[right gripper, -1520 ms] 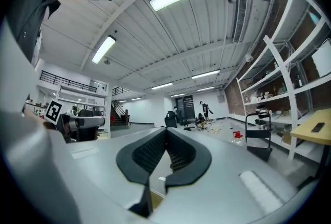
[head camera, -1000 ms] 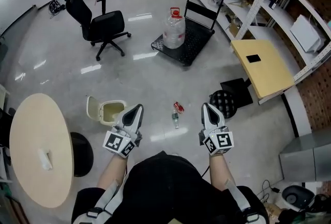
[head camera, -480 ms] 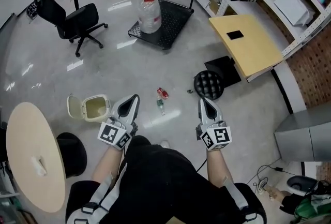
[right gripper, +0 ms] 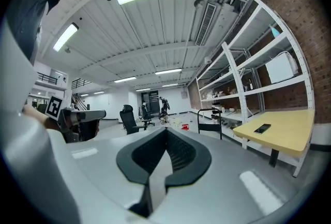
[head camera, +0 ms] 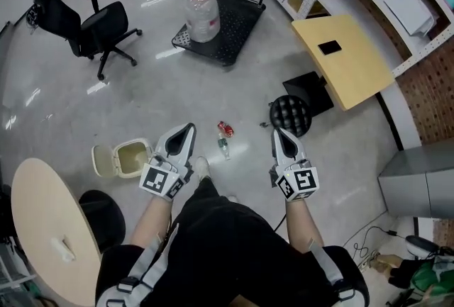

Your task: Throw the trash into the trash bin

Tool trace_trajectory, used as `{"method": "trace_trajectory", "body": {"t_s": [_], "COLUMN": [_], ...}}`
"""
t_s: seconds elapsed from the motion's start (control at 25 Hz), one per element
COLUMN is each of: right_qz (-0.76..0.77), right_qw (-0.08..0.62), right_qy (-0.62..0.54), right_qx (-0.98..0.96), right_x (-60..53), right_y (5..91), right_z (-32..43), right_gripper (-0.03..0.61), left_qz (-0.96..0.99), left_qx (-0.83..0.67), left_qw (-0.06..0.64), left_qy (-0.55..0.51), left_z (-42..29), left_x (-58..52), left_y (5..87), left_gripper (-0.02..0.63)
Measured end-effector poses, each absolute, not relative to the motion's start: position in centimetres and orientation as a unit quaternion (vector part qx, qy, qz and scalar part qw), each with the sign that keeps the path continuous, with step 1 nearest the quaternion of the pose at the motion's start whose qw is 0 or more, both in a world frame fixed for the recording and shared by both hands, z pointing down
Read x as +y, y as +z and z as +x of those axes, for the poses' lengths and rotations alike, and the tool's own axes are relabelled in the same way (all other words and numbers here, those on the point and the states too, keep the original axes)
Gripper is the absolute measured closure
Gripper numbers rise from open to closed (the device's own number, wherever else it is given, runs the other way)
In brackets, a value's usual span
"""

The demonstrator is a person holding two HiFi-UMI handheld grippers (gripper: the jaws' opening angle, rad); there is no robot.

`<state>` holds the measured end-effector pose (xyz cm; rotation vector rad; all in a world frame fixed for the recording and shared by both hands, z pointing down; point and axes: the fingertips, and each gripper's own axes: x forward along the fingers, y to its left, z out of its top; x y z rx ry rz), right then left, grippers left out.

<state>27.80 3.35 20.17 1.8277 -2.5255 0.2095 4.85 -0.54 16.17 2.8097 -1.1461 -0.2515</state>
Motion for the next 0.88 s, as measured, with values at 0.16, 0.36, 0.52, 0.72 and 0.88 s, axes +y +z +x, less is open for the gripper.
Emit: {"method": "trace_trajectory", "body": {"t_s": [0.16,0.36,0.52,0.72,0.88], "right_qz": [0.588,0.579,0.565,0.529,0.501], "right_qw": [0.032,0.045,0.044,0.067,0.105], "right_qy": [0.078,0.083,0.092,0.096,0.087], "right_qx": [-0.805,-0.810,-0.819,-0.840,-0.855], "right_x": [-0.9,-6.7,-10.9,-13.0,-13.4], "right_y": [21.9,23.9,26.8,33.9,41.5], "right_z": [26.0,23.0,21.2,20.1,22.2], "right_gripper": [0.572,0.572,0.572,0.572,0.572], "left_qz": [0.923,0.903,0.914,0.920,0.919], "left_qx": [-0.370,-0.397,-0.379,-0.373,-0.374], "left_qw": [0.067,0.117,0.113,0.109,0.119], "left_qy": [-0.081,-0.115,-0.093,-0.042,-0.020], "left_z": [3.3,1.1,2.5,3.7,5.8], "left_x": [-5.1,-11.3,-15.1,-16.3,-16.5], "left_y": [18.2,21.0,24.3,31.5,39.2], "left_gripper": [0.612,0.612,0.612,0.612,0.612]}}
